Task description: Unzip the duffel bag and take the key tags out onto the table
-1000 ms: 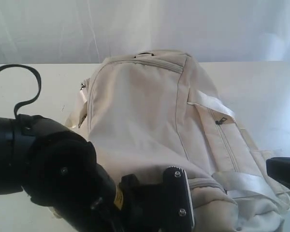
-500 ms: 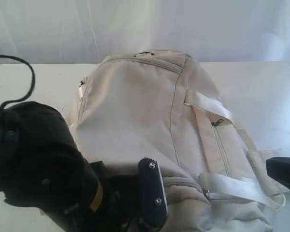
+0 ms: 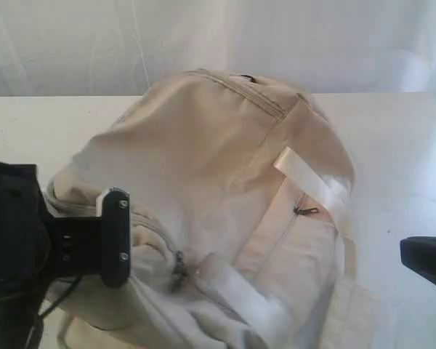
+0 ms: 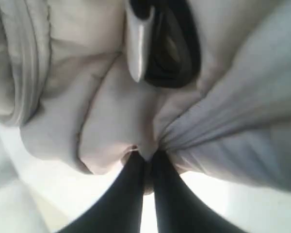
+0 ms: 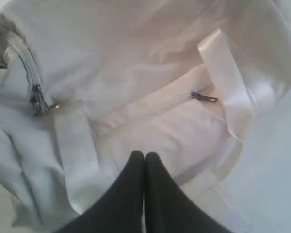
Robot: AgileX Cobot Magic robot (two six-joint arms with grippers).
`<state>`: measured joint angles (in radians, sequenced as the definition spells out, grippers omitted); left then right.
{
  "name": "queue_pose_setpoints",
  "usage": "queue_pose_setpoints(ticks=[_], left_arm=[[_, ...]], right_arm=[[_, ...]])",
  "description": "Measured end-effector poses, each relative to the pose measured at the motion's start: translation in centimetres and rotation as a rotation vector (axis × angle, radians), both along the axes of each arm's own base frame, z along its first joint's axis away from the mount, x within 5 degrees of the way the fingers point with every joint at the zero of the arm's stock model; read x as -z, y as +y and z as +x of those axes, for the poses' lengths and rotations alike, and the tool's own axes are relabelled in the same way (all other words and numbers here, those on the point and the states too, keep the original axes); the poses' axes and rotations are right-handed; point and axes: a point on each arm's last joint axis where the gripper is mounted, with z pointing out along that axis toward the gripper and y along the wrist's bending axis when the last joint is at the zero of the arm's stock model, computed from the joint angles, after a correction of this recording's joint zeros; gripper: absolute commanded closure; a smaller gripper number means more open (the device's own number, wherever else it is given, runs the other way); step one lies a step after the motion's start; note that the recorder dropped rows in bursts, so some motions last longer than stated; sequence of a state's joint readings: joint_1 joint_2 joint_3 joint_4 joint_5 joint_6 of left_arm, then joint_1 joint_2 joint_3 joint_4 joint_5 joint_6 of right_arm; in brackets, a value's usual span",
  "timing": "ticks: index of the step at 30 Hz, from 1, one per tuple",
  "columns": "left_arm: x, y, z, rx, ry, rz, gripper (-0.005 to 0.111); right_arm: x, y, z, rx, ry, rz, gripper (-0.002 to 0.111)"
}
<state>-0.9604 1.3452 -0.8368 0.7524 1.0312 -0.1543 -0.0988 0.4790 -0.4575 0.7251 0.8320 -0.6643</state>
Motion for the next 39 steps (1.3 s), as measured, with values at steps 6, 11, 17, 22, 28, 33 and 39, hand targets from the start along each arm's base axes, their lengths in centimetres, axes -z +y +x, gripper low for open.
queue_pose_setpoints(ticks=[6, 11, 17, 22, 28, 33, 39], left_arm=[[0.8, 4.4, 2.4, -0.178, -0.186, 0.122, 0.106], [0.6, 5.6, 3.1, -0.266, -0.233, 0.083, 0.072], [0.1, 5.8, 2.5, -0.352, -0.201, 0.039, 0.03], [-1.7, 5.5, 1.9, -0.413, -0.141, -0.046, 0.039], [-5.1, 4.9, 0.0, -0.447, -0.07, -0.336, 0.051], [-6.6, 3.9, -2.1, -0.446, 0.014, -0.676, 0.044], [-5.2, 3.5, -2.8, -0.508, 0.036, -0.827, 0.031]], right_arm=[[0.0, 0.0, 0.0, 0.0, 0.0, 0.0, 0.108], [0.0, 0.0, 0.0, 0.0, 0.0, 0.0, 0.108], [0.0, 0.0, 0.0, 0.0, 0.0, 0.0, 0.108], [0.0, 0.0, 0.0, 0.0, 0.0, 0.0, 0.108], [0.0, 0.0, 0.0, 0.0, 0.0, 0.0, 0.108], [0.0, 0.0, 0.0, 0.0, 0.0, 0.0, 0.108], [0.0, 0.0, 0.0, 0.0, 0.0, 0.0, 0.108]])
